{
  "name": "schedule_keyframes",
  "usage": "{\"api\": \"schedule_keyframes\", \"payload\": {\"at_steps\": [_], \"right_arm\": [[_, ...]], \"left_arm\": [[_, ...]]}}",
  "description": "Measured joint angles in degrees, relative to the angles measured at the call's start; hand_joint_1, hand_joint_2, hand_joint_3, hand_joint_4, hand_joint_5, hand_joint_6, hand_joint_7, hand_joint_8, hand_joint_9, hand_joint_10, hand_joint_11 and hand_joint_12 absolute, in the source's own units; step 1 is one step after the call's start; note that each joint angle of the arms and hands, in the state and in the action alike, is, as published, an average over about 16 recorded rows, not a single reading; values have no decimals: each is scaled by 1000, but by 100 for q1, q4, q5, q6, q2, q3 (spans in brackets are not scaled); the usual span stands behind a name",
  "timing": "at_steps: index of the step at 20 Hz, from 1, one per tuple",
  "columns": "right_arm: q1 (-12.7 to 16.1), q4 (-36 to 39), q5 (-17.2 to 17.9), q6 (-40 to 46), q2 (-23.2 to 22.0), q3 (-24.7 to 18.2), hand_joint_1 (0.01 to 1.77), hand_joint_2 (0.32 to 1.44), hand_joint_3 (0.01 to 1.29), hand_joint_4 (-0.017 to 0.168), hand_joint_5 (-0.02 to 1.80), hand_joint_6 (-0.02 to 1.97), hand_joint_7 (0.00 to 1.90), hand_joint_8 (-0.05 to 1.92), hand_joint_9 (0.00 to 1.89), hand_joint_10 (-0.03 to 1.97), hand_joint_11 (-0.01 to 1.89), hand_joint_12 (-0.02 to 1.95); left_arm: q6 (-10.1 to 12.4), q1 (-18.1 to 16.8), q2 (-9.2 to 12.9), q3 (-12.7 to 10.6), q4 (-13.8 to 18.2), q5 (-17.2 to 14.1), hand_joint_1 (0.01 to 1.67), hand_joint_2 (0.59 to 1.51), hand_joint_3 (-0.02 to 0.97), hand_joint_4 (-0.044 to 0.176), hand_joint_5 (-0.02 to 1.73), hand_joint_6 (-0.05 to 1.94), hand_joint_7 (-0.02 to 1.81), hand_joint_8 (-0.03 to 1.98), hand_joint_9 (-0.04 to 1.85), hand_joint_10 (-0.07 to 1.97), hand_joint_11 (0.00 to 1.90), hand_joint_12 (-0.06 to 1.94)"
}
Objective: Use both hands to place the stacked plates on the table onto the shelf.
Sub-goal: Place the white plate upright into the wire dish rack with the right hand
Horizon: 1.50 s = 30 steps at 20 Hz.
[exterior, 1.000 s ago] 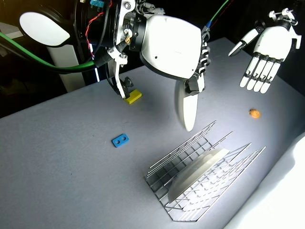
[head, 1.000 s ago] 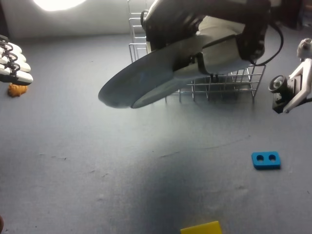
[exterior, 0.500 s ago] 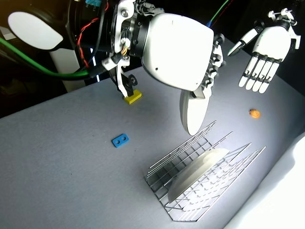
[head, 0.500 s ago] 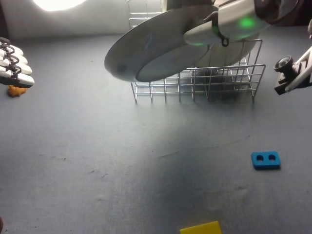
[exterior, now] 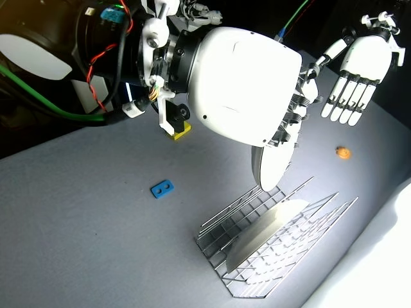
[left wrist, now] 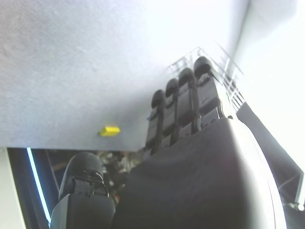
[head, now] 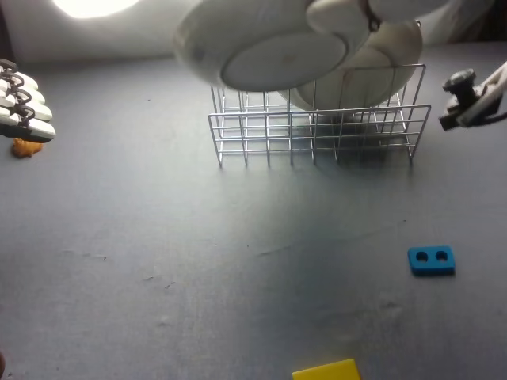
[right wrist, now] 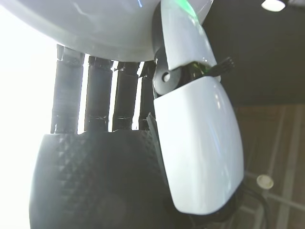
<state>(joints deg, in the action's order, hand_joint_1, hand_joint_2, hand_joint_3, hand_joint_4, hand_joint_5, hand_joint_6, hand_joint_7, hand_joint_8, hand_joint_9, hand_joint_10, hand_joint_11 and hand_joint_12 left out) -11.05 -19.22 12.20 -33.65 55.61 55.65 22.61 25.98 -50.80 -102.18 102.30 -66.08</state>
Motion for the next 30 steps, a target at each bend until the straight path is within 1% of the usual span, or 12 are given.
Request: {"api": "schedule_keyframes", "payload": {"at_steps": [5, 11, 21, 30], "right_arm": [[-50, -414, 101, -8, 76, 172, 1357, 1032, 9, -8, 849, 947, 1033, 870, 1028, 1026, 929, 908], [-155, -708, 122, -53, 202, 372, 1362, 1032, 9, -9, 839, 947, 1024, 891, 1024, 1043, 919, 927], [-443, -868, 107, -206, 453, 720, 1367, 1032, 9, -9, 826, 947, 1007, 925, 1019, 1050, 909, 931], [-741, -729, 106, -309, 701, 1081, 1367, 1034, 9, -9, 810, 949, 1005, 937, 1025, 1050, 919, 928]], "left_arm": [[0, -5, 0, 13, 23, -3, 20, 1168, 18, 1, 92, 18, 73, 13, 51, 10, 24, 75], [0, -12, 0, 29, 56, -5, 20, 1170, 18, 1, 85, 18, 72, 12, 48, 10, 21, 67], [0, -16, -1, 44, 80, -8, 20, 1172, 18, 1, 87, 18, 81, 12, 58, 9, 19, 78], [-1, -16, -1, 108, 112, -23, 20, 1174, 18, 1, 87, 18, 83, 13, 65, 9, 19, 103]]}}
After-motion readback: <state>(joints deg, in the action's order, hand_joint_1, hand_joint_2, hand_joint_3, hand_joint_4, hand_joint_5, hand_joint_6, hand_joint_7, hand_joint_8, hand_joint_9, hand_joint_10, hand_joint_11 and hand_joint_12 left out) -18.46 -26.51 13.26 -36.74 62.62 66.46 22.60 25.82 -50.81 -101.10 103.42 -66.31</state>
